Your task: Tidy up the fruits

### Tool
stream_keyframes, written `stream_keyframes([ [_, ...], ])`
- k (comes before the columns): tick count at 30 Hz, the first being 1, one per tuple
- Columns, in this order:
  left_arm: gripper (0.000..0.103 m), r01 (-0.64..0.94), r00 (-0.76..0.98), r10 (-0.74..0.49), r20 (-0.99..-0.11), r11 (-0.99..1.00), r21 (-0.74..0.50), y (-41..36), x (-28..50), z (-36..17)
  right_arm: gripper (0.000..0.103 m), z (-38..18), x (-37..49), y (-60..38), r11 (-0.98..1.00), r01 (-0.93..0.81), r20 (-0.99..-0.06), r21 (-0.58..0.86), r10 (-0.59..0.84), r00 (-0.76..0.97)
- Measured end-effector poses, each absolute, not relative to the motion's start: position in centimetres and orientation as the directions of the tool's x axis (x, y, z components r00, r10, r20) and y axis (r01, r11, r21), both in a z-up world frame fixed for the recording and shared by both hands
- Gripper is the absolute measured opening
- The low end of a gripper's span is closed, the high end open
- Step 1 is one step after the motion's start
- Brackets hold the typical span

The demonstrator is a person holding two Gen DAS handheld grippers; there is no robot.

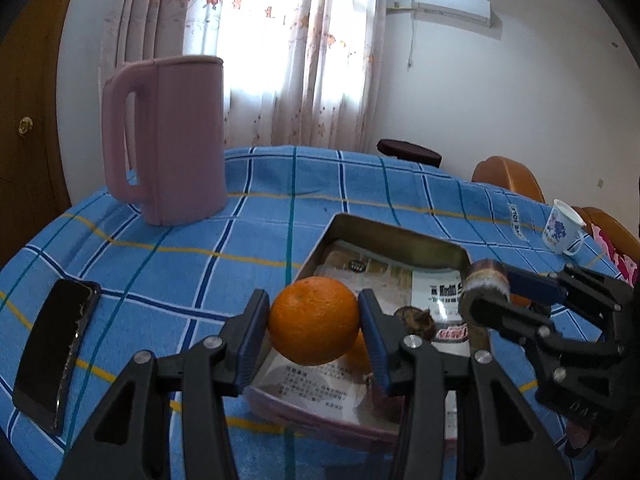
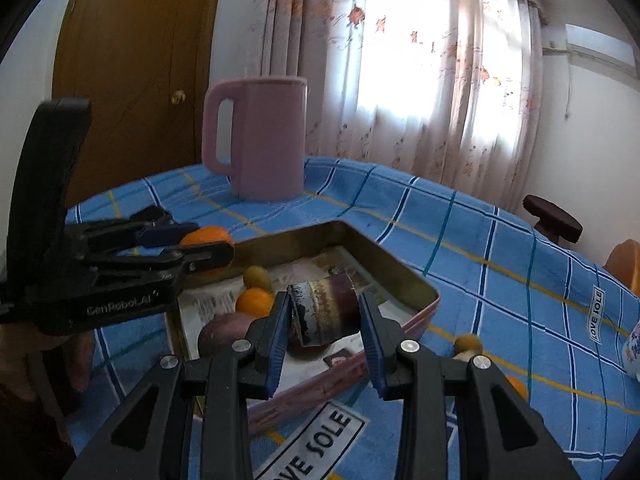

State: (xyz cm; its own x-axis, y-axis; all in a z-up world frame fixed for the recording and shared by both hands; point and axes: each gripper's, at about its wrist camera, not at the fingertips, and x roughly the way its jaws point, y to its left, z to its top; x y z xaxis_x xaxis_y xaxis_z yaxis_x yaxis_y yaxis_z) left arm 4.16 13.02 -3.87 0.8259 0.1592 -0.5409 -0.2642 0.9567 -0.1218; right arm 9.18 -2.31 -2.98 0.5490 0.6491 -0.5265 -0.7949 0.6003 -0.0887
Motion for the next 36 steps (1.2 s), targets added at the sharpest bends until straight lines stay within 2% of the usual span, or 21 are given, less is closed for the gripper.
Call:
stream_keyframes([
  [4, 0.05, -0.269, 0.825, 0.167, -0.54, 0.956, -0.116, 12.9, 4.0, -3.8, 0.037, -3.8, 9.0, -2.2, 0.587, -0.807, -0.567, -0.065, 0.644, 0.514],
  [6, 0.061, -0.276, 0.831, 0.177, -0.528, 0.954, -0.114, 12.9, 3.5, -3.5, 0.047, -3.9, 8.7, -2.8, 0.592, -0.803, -0.563, -0.064, 0.643, 0.519],
  [7, 0.073, -0.288, 0.834, 0.192, -0.517, 0.951, -0.113, 12.9, 3.2, -3.3, 0.053, -3.8, 8.7, -3.2, 0.596, -0.801, -0.559, -0.057, 0.645, 0.52],
  [8, 0.083, -0.295, 0.838, 0.198, -0.509, 0.948, -0.117, 13.0, 3.0, -3.1, 0.055, -3.7, 8.6, -3.6, 0.603, -0.796, -0.556, -0.05, 0.645, 0.523],
  [10, 0.09, -0.302, 0.848, 0.201, -0.49, 0.944, -0.134, 13.1, 2.5, -2.7, 0.056, -3.5, 8.6, -4.5, 0.617, -0.786, -0.547, -0.041, 0.644, 0.535],
  [16, 0.093, -0.268, 0.872, 0.176, -0.458, 0.952, -0.145, 11.7, 2.2, -1.5, 0.057, -2.6, 8.9, -8.6, 0.678, -0.733, -0.519, -0.06, 0.606, 0.603],
  [25, 0.098, -0.125, 0.891, 0.069, -0.449, 0.988, -0.095, 5.3, 4.0, -0.7, 0.058, -3.1, 13.7, -18.6, 0.859, -0.512, -0.549, -0.008, 0.424, 0.72],
  [32, 0.098, -0.045, 0.881, 0.034, -0.472, 0.999, -0.011, 0.6, 6.3, -0.8, 0.058, -4.4, 16.1, -18.5, 0.837, -0.546, -0.638, 0.042, 0.443, 0.63],
  [36, 0.098, -0.018, 0.866, 0.021, -0.499, 1.0, 0.012, -0.9, 7.7, -1.2, 0.058, -4.9, 16.9, -17.2, 0.825, -0.564, -0.667, 0.018, 0.431, 0.608],
])
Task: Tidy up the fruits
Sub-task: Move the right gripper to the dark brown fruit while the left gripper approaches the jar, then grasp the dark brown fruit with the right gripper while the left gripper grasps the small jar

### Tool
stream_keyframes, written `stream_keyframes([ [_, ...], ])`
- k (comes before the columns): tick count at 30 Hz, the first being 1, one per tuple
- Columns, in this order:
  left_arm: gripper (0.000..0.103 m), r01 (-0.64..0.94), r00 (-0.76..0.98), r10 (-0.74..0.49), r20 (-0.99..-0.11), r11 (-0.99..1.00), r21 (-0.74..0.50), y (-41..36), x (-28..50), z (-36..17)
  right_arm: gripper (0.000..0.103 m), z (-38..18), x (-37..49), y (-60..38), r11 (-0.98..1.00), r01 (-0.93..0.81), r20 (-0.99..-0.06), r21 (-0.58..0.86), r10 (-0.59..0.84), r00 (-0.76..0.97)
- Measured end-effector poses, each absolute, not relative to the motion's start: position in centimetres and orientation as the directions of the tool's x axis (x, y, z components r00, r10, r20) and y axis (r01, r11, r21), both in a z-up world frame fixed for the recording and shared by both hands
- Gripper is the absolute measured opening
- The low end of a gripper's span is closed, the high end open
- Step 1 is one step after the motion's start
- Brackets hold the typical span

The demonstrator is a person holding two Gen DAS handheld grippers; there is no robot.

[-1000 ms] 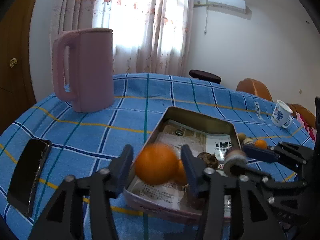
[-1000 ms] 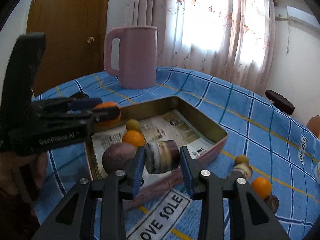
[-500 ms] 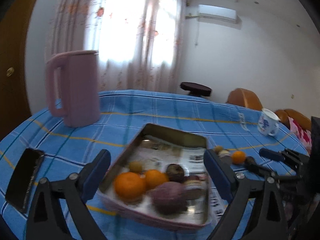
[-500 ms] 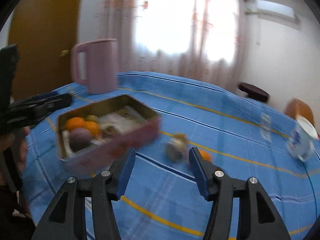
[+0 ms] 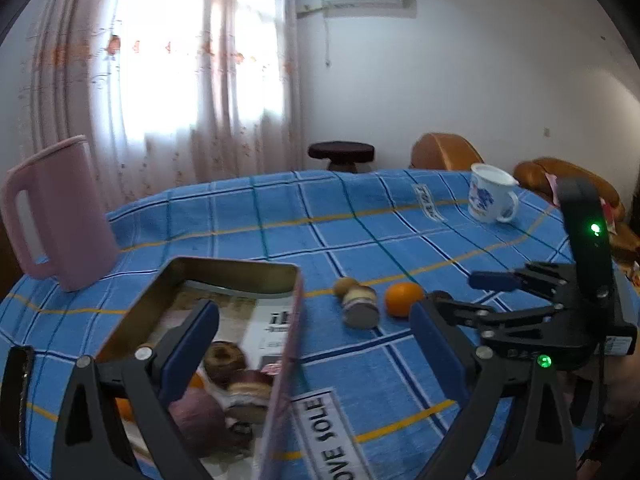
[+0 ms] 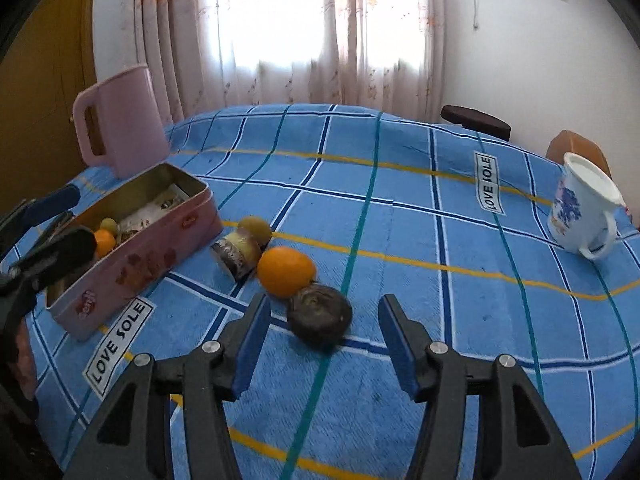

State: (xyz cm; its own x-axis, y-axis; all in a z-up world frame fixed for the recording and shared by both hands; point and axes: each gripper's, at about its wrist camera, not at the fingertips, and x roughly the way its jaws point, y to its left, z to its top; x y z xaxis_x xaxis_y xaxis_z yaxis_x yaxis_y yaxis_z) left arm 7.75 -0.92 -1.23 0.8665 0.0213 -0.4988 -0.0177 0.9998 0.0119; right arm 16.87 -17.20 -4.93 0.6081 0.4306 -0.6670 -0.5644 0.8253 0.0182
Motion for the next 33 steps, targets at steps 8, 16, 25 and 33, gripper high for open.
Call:
stream_keyframes([
  [8, 0.084, 0.048, 0.825, -0.011, -0.564, 0.998, 0.05, -3.4, 10.9, -2.5, 0.041, -6.5, 18.7, -16.7, 0.813, -0.575, -0.729, 0.091, 0.448, 0.518],
  [16, 0.055, 0.114, 0.75, -0.028, -0.661, 0.99, 0.087, -5.8, 14.6, -4.4, 0.041, -5.8, 18.8, -19.3, 0.835, -0.532, -0.684, 0.145, 0.472, 0.556],
  [25, 0.046, 0.049, 0.71, 0.047, -0.703, 0.992, 0.116, -5.6, 17.4, -5.4, 0.041, -5.7, 18.3, -18.6, 0.826, -0.553, -0.688, 0.11, 0.465, 0.558],
  [33, 0.038, 0.046, 0.69, 0.044, -0.722, 0.993, 0.105, -5.1, 18.2, -5.9, 0.041, -5.9, 18.3, -18.0, 0.824, -0.561, -0.701, 0.08, 0.447, 0.556],
])
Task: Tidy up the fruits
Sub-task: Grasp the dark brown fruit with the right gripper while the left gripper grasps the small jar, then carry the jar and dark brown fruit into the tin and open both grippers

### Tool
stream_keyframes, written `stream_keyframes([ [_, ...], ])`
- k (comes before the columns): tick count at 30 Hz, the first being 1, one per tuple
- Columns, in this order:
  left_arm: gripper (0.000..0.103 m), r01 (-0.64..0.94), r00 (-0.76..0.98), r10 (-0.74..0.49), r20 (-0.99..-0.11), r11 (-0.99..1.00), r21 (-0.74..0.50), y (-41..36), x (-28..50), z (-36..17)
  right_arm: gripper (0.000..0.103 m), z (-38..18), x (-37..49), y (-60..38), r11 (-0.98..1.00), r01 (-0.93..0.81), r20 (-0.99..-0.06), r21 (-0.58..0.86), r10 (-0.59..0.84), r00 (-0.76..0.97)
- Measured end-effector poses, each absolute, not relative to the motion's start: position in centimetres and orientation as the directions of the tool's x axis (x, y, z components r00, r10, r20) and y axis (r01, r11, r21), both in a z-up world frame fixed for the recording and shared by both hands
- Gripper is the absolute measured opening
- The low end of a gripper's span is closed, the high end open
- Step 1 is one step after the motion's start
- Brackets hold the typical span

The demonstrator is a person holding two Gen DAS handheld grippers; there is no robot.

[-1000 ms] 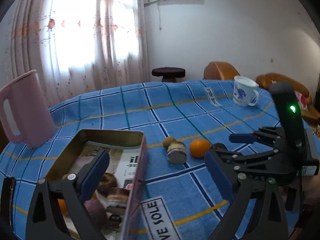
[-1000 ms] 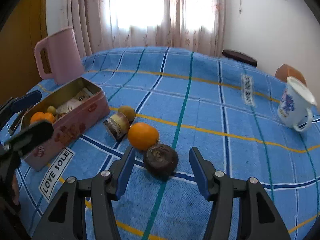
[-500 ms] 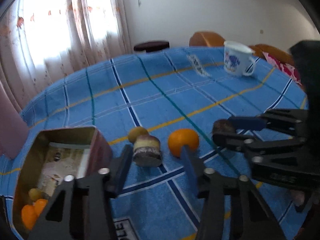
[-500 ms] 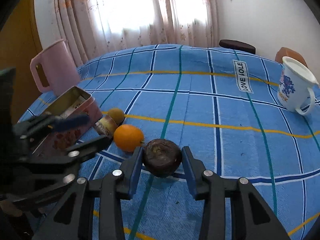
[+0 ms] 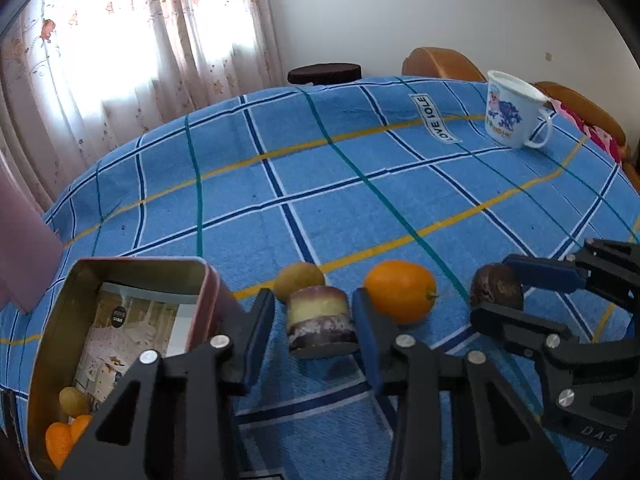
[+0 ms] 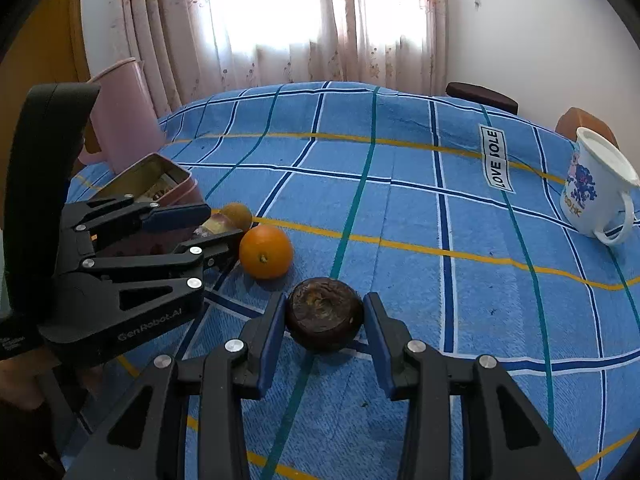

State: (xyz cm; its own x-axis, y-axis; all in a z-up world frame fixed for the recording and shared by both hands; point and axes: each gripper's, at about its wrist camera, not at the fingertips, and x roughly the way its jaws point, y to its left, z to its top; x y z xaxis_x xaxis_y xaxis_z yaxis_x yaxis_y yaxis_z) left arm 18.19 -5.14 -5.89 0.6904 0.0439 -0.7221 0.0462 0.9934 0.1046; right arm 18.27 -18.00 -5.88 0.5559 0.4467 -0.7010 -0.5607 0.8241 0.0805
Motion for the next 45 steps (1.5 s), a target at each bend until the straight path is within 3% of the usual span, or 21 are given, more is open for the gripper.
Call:
stream_keyframes([
  [1, 0.034, 0.057, 0.698, 0.03, -0.716, 0.994, 0.097, -5.2, 17.8, -5.7, 0.041, -5.8, 18.2, -18.1, 0.824, -0.561, -0.697, 0.081, 0.449, 0.56],
  [7, 0.033, 0.111, 0.71, -0.062, -0.702, 0.994, 0.024, -5.2, 16.1, -5.3, 0.041, -5.1, 17.7, -18.8, 0.823, -0.559, -0.657, 0.096, 0.475, 0.586],
  [17, 0.033, 0.123, 0.757, -0.11, -0.645, 0.992, -0.025, -5.0, 13.6, -4.3, 0.041, -4.1, 16.4, -19.3, 0.824, -0.561, -0.59, 0.084, 0.495, 0.638],
  [45, 0.033, 0.077, 0.878, -0.063, -0.475, 0.997, 0.009, -5.2, 9.3, -2.3, 0.041, -2.2, 12.9, -20.4, 0.803, -0.595, -0.409, 0.038, 0.556, 0.723],
])
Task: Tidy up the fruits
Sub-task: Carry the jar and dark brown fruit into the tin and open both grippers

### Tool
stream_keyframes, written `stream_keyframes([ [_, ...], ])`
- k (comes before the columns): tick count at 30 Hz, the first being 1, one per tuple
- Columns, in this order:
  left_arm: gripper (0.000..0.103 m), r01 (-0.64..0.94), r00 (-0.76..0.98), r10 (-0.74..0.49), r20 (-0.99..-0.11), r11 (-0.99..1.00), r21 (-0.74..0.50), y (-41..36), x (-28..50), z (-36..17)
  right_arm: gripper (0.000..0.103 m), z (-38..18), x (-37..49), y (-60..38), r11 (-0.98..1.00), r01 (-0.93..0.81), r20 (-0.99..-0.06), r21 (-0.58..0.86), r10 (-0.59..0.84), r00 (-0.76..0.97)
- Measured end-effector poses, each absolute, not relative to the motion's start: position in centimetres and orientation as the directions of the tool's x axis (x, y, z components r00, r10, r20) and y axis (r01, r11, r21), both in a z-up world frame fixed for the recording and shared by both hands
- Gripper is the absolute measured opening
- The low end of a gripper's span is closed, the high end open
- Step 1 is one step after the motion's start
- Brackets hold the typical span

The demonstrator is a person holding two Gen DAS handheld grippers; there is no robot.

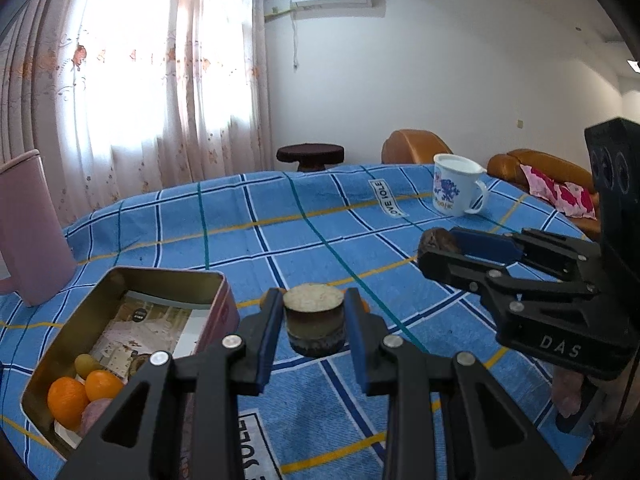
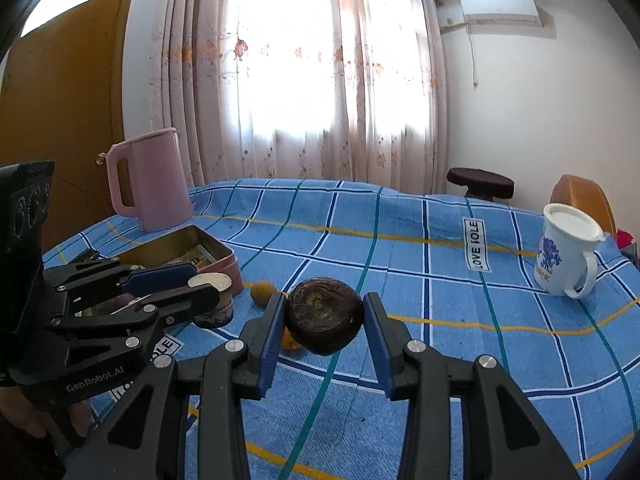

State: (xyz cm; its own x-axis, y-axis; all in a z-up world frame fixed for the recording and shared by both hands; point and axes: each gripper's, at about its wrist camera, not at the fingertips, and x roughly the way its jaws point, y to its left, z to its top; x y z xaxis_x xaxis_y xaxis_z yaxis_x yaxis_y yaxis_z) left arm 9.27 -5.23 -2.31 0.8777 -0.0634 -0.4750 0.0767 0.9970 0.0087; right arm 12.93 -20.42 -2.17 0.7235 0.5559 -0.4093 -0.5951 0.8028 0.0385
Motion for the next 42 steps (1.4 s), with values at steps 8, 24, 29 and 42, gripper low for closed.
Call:
stream_keyframes([
  [8, 0.033, 0.067, 0.895, -0.059, -0.442, 0.998, 0.004, -5.2, 8.3, -2.1, 0.041, -1.7, 11.8, -20.7, 0.805, -0.593, -0.357, 0.01, 0.557, 0.75],
  [24, 0.033, 0.053, 0.923, -0.049, -0.382, 0.999, -0.001, -4.9, 6.7, -1.7, 0.041, -1.4, 10.5, -21.3, 0.806, -0.592, -0.298, -0.009, 0.563, 0.771],
  [29, 0.033, 0.055, 0.925, -0.052, -0.377, 0.998, -0.002, -4.9, 6.5, -1.6, 0.041, -1.3, 10.1, -20.9, 0.806, -0.591, -0.284, -0.031, 0.56, 0.778],
  [42, 0.033, 0.008, 0.926, -0.025, -0.378, 0.999, -0.046, -0.2, 5.7, 0.3, 0.041, -0.8, 11.2, -15.0, 0.733, -0.679, -0.346, -0.033, 0.629, 0.696],
])
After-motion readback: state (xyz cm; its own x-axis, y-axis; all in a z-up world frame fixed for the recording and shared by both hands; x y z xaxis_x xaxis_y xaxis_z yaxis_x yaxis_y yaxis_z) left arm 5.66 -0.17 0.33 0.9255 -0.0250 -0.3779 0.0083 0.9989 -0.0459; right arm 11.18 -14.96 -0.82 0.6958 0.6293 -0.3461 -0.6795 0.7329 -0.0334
